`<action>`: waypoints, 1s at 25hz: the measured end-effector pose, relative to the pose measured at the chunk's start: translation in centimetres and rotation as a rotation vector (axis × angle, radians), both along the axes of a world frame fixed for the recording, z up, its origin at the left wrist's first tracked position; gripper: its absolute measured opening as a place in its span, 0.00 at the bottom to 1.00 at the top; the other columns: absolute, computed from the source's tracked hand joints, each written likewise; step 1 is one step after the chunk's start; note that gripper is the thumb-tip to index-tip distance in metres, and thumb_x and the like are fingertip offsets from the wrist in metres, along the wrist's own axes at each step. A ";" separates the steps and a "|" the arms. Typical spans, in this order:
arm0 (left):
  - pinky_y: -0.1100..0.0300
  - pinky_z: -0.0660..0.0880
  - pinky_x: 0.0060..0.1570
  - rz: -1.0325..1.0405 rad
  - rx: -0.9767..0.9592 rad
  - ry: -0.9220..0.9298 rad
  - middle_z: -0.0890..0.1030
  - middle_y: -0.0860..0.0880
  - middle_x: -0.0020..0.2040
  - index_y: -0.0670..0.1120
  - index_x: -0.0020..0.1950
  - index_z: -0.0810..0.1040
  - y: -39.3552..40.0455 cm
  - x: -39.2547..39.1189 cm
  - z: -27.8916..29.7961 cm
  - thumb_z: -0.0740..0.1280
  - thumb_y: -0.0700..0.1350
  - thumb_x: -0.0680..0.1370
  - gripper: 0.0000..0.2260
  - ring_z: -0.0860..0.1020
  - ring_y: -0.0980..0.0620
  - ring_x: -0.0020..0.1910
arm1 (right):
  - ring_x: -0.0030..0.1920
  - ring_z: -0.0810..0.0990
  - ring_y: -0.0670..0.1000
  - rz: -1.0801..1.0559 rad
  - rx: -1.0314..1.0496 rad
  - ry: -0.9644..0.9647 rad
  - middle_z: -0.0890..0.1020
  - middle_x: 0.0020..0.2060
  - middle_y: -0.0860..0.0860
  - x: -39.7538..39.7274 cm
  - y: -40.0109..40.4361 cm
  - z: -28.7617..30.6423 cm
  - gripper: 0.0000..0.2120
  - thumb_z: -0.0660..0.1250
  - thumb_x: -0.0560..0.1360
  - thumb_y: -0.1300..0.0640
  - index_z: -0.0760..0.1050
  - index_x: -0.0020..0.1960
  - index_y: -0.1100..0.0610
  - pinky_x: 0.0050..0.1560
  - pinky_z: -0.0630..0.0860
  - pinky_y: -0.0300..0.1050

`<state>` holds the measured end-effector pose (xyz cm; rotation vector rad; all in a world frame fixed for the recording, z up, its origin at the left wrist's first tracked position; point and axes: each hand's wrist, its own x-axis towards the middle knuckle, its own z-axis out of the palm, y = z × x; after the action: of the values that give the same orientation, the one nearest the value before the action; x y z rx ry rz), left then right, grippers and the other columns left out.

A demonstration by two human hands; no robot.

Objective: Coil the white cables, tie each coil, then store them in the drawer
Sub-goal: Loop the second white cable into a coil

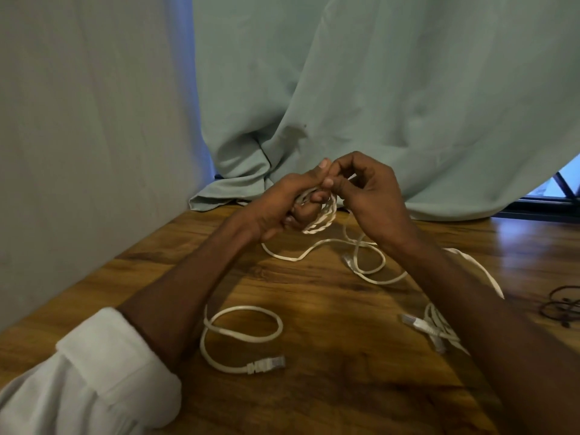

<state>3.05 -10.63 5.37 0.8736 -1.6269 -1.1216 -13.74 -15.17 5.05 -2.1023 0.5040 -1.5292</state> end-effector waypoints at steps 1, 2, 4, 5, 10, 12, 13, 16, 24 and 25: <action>0.58 0.45 0.23 -0.037 0.015 0.012 0.56 0.51 0.22 0.48 0.37 0.68 0.0 0.1 0.0 0.53 0.61 0.86 0.24 0.51 0.54 0.19 | 0.39 0.81 0.45 0.008 0.026 -0.017 0.84 0.40 0.47 -0.1 -0.1 0.2 0.01 0.73 0.78 0.62 0.81 0.48 0.58 0.42 0.79 0.43; 0.56 0.44 0.24 -0.066 0.033 0.030 0.55 0.51 0.23 0.48 0.37 0.68 0.0 0.1 -0.1 0.52 0.61 0.86 0.24 0.51 0.54 0.20 | 0.38 0.80 0.45 0.008 0.050 -0.033 0.83 0.39 0.47 -0.2 -0.3 0.3 0.02 0.73 0.78 0.62 0.81 0.47 0.57 0.40 0.79 0.42; 0.54 0.43 0.24 -0.118 0.077 0.091 0.55 0.51 0.23 0.48 0.37 0.68 -0.1 -0.1 -0.1 0.53 0.58 0.87 0.22 0.50 0.53 0.20 | 0.37 0.81 0.47 -0.005 0.060 -0.043 0.83 0.39 0.47 -0.4 -0.6 0.5 0.03 0.72 0.79 0.61 0.82 0.47 0.55 0.38 0.78 0.43; 0.54 0.43 0.24 -0.135 0.097 0.125 0.56 0.51 0.22 0.48 0.37 0.68 -0.2 -0.2 0.0 0.53 0.57 0.87 0.22 0.50 0.53 0.20 | 0.38 0.81 0.47 -0.014 0.050 -0.043 0.84 0.39 0.48 -0.4 -0.7 0.5 0.03 0.71 0.79 0.61 0.82 0.47 0.55 0.38 0.78 0.43; 0.61 0.53 0.20 -0.103 0.096 0.325 0.60 0.53 0.20 0.50 0.36 0.69 -0.4 0.4 0.4 0.51 0.54 0.88 0.22 0.56 0.55 0.17 | 0.45 0.86 0.44 0.079 0.070 0.056 0.86 0.45 0.49 -0.3 -0.5 0.2 0.08 0.68 0.83 0.58 0.81 0.61 0.57 0.45 0.80 0.38; 0.61 0.53 0.21 -0.097 0.085 0.397 0.61 0.54 0.20 0.50 0.34 0.70 -0.3 0.7 0.6 0.51 0.55 0.88 0.24 0.60 0.56 0.16 | 0.48 0.87 0.48 0.155 0.109 0.101 0.87 0.48 0.51 0.1 -0.5 -0.3 0.13 0.69 0.82 0.58 0.79 0.67 0.55 0.49 0.83 0.43; 0.60 0.54 0.22 -0.100 0.086 0.415 0.62 0.54 0.20 0.50 0.34 0.70 -0.2 0.7 0.7 0.51 0.55 0.88 0.24 0.62 0.56 0.16 | 0.48 0.87 0.50 0.153 0.124 0.093 0.88 0.49 0.52 0.2 -0.5 -0.4 0.14 0.69 0.82 0.59 0.79 0.68 0.55 0.49 0.84 0.46; 0.59 0.66 0.28 -0.146 0.134 0.453 0.66 0.52 0.23 0.48 0.38 0.70 -0.1 0.4 0.5 0.50 0.54 0.88 0.22 0.69 0.53 0.23 | 0.48 0.88 0.54 0.114 0.193 -0.029 0.88 0.49 0.53 0.5 -0.6 -0.5 0.13 0.68 0.81 0.64 0.82 0.64 0.56 0.52 0.85 0.57; 0.50 0.76 0.61 -0.203 0.198 0.403 0.74 0.45 0.36 0.39 0.51 0.73 0.6 1.0 0.1 0.51 0.51 0.88 0.19 0.72 0.43 0.51 | 0.53 0.88 0.52 0.025 0.182 -0.081 0.89 0.50 0.49 0.4 -1.1 -0.9 0.12 0.68 0.80 0.61 0.85 0.60 0.54 0.57 0.84 0.60; 0.50 0.77 0.59 -0.206 0.204 0.394 0.74 0.45 0.37 0.38 0.53 0.74 0.6 1.3 0.1 0.51 0.50 0.88 0.19 0.71 0.43 0.50 | 0.52 0.88 0.51 0.024 0.181 -0.084 0.89 0.50 0.49 0.4 -1.0 -0.9 0.12 0.68 0.80 0.62 0.85 0.60 0.54 0.56 0.84 0.58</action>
<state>4.32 -10.00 5.50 0.5712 -1.3105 -1.5183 -13.38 -16.20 4.15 -1.8931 0.5621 -1.4920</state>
